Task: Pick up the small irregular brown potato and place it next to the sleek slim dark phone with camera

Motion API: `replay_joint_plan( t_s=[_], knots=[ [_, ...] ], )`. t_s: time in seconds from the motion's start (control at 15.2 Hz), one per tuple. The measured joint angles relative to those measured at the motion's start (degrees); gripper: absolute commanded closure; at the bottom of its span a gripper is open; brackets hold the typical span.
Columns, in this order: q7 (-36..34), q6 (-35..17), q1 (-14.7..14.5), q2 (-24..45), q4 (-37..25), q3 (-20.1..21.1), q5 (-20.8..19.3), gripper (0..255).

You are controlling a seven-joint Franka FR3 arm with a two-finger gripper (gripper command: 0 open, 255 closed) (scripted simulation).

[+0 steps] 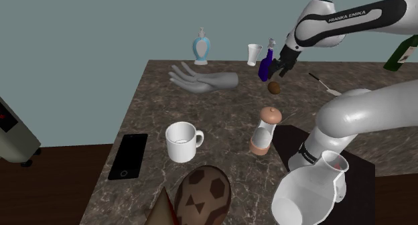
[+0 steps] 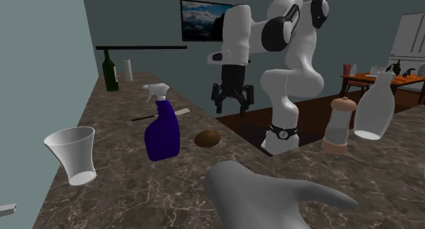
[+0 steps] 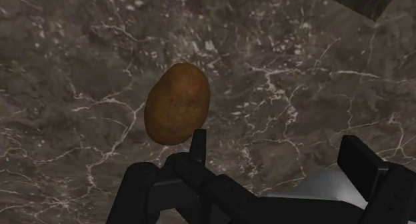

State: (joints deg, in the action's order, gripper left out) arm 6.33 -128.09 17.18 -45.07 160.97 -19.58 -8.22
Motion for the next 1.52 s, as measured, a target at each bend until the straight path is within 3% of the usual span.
replay_joint_plan(
  t_s=[0.4,0.59,0.99,1.39,1.45,1.52],
  knots=[
    [1.7,-14.7,4.2,8.4,3.4,-6.8,-2.3,0],
    [2.2,-19.6,4.2,11.9,4.0,-8.7,-2.2,0],
    [3.2,-26.5,1.7,17.8,4.8,-10.9,-0.8,0],
    [3.5,-27.7,1.1,19.0,4.8,-11.4,-0.4,0],
    [3.5,-27.7,1.1,19.0,4.8,-11.4,-0.4,255],
    [3.5,-27.7,1.1,19.0,4.7,-11.4,-0.4,255]
  ],
)
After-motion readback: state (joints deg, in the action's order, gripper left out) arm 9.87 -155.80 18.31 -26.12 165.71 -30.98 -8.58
